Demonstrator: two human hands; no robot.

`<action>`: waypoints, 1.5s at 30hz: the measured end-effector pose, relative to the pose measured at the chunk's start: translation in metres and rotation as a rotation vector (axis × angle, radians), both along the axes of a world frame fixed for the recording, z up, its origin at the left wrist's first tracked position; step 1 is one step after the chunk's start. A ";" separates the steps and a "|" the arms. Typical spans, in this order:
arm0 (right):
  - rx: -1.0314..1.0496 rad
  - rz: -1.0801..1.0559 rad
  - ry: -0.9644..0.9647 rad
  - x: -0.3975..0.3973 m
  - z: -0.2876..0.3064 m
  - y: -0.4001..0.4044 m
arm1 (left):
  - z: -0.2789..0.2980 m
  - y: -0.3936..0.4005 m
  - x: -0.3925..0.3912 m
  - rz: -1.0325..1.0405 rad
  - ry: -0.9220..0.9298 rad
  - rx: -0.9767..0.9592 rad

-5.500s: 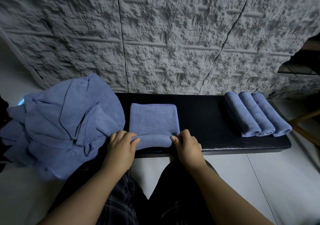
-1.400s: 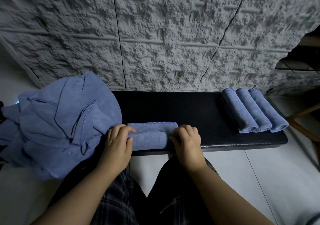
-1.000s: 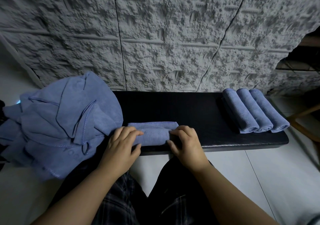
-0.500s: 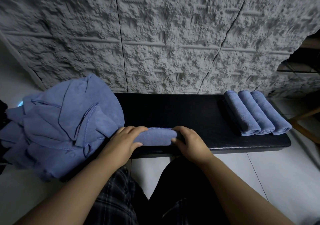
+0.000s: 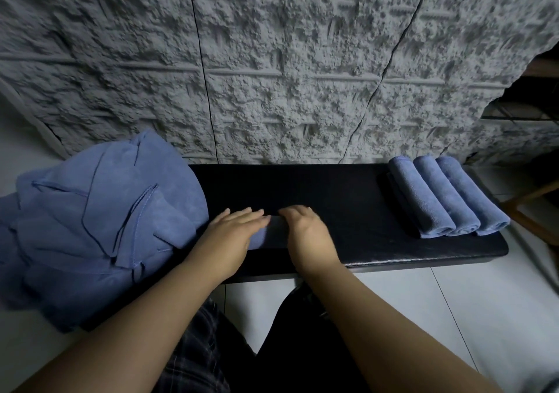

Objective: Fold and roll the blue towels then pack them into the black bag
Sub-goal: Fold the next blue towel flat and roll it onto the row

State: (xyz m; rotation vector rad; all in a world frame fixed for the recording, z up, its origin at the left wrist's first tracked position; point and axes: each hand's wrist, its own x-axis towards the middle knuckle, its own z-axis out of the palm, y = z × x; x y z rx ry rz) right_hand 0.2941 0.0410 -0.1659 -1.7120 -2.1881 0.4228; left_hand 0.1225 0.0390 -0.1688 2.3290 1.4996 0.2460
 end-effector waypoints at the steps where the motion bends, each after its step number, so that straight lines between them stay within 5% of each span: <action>1: 0.016 0.029 -0.027 -0.002 -0.005 -0.001 | -0.002 -0.002 -0.001 0.008 0.008 0.029; 9: 0.131 0.127 -0.174 0.007 -0.032 -0.018 | -0.024 -0.021 -0.009 0.022 0.048 0.109; 23: 0.163 0.046 -0.174 0.002 -0.038 -0.009 | -0.020 -0.020 -0.006 0.336 -0.468 -0.083; 28: 0.195 -0.020 -0.186 0.004 -0.036 -0.008 | -0.014 -0.030 -0.012 0.314 -0.492 -0.202; 35: 0.180 -0.352 0.178 0.020 -0.027 -0.021 | -0.017 -0.046 0.025 0.197 -0.526 -0.326; 39: -0.051 -0.364 0.403 0.025 -0.009 -0.035 | -0.016 -0.042 0.055 0.223 -0.603 -0.373; 45: -0.140 -0.351 0.461 0.036 -0.003 -0.041 | -0.011 -0.033 0.079 0.173 -0.623 -0.433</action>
